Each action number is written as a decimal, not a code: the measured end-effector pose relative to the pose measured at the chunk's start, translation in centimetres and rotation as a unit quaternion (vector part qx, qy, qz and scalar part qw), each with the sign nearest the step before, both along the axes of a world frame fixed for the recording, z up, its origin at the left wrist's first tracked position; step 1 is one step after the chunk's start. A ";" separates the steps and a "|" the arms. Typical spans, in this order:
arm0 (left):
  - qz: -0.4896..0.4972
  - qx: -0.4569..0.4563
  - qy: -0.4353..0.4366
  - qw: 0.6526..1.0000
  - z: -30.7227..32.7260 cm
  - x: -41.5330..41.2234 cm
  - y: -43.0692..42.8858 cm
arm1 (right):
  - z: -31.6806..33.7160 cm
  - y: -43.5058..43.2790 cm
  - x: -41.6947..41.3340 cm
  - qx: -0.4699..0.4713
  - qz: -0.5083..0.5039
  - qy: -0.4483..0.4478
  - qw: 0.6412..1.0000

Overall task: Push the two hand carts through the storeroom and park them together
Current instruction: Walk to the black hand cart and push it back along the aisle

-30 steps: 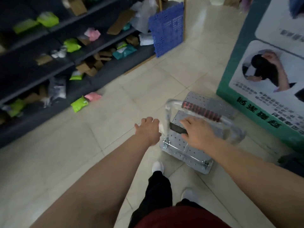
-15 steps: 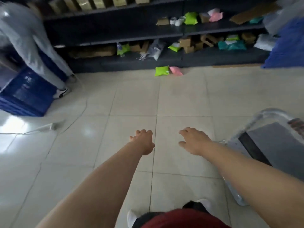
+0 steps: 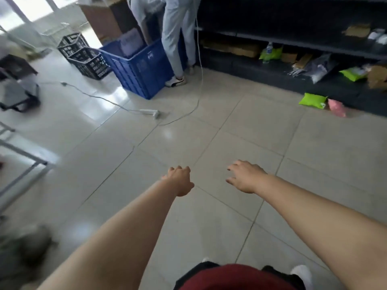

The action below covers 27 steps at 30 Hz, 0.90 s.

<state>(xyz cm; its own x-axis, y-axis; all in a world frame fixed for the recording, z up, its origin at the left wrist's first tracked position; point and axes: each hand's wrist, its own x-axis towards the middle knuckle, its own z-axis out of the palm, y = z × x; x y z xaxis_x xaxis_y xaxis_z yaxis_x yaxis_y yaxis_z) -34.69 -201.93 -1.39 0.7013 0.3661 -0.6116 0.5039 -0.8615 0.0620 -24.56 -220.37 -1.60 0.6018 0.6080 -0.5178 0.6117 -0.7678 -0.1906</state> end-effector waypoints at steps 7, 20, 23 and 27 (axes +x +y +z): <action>0.171 -0.037 -0.024 0.984 0.9 -7.7 11.5 | 0.4 16.6 -3.1 -0.004 0.153 0.005 0.988; 0.333 0.002 -0.012 0.943 1.0 -6.4 28.9 | 0.7 39.2 3.3 0.020 0.306 -0.020 0.952; 0.357 0.012 -0.006 0.934 1.6 -4.6 32.9 | 1.5 44.0 5.9 0.011 0.333 -0.019 0.943; 0.396 0.012 -0.023 0.918 2.1 -3.1 38.2 | 2.7 51.3 8.1 0.018 0.350 -0.024 0.936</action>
